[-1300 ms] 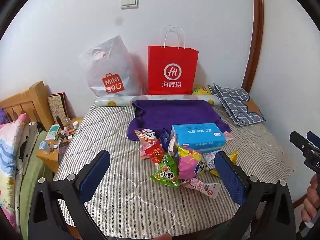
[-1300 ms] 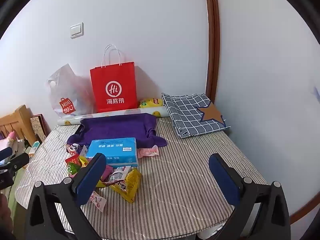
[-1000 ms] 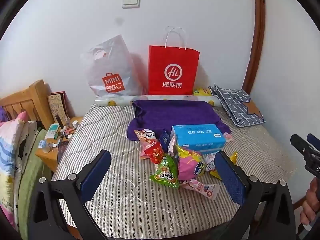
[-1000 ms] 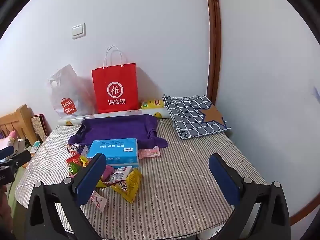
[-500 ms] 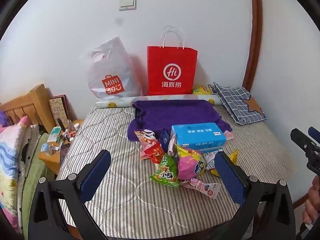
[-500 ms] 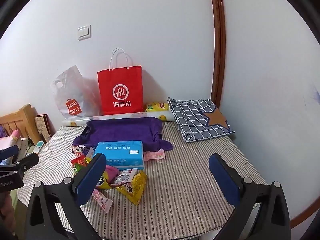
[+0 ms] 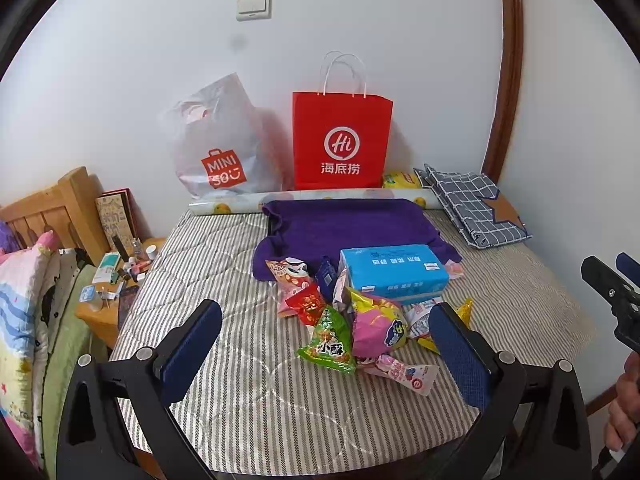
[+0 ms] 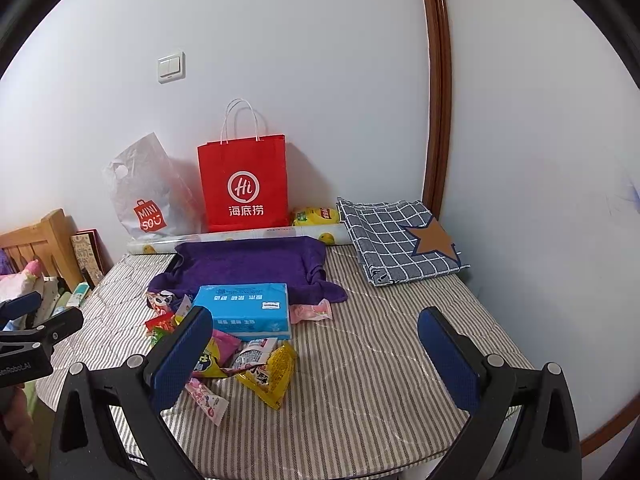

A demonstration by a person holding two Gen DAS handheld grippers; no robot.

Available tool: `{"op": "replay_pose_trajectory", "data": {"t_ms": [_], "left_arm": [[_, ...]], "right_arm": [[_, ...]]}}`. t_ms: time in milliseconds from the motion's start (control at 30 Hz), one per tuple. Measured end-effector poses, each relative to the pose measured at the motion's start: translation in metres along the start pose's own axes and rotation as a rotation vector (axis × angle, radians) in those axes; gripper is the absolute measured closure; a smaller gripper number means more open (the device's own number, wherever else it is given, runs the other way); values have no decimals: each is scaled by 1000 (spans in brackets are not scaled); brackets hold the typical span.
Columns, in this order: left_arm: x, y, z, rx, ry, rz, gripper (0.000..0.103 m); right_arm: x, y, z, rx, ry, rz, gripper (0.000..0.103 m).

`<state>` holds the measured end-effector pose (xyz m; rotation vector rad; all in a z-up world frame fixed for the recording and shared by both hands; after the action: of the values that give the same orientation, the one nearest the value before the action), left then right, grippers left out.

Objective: Organize snacks

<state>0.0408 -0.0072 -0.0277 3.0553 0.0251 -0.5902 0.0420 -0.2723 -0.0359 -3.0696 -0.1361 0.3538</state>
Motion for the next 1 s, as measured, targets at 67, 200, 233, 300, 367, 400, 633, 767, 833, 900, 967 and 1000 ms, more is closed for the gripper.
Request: {"op": "replay_pose_trajectory", "data": {"t_ms": [67,200,233,300,367,400,633,767,833,900,967,1000], "left_arm": [[0,2,1,2,0,1,0],[-1,2,0,0,2,3,0],[0,2,0,0,1,1,0],[0,3,0,2,1,1,0],[0,3,0,2,1,0,0],[-1,3,0,1,1,2,0],[-1,4,1,1,0,2,0],[-1,4,1,1,0,3,0],[-1,4,0,1,0,2,0],[-1,5,0,1,0,3,0],[-1,5,0,1,-1,3,0],[-1,5,1,2,-1,2,0]], "right_arm": [[-1,0,0,-1,0,0,0],[-2,0,0,1,3,-4,0],[-2,0,0,1,3,-4,0],[-2,0,0,-1,4,-3,0],[-2,1,0,1,5,-5,0],[-1,1,0,2,4,-5,0],[-3,-1,0,-1,7,-9,0],[-3,-1,0,0,7,-9,0],[-3,-2,0,-1,6,-10,0],[-3,-2,0,-2,6,-7,0],[-4,-2,0,-2,6,-9,0],[-4,-2,0,-2,7,-9,0]]}}
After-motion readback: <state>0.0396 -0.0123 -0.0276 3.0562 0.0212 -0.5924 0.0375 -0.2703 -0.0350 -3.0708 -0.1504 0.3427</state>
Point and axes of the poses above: each gripper's, at about its wrist camera, not at the fingertips, and x roughly the way its jaws point, y to its right, z to its underside, the point moved 5 cm from there along x, roughly the way its jaws point, and after that the axes turned 15 degrees about y, right-handed, at the moved point
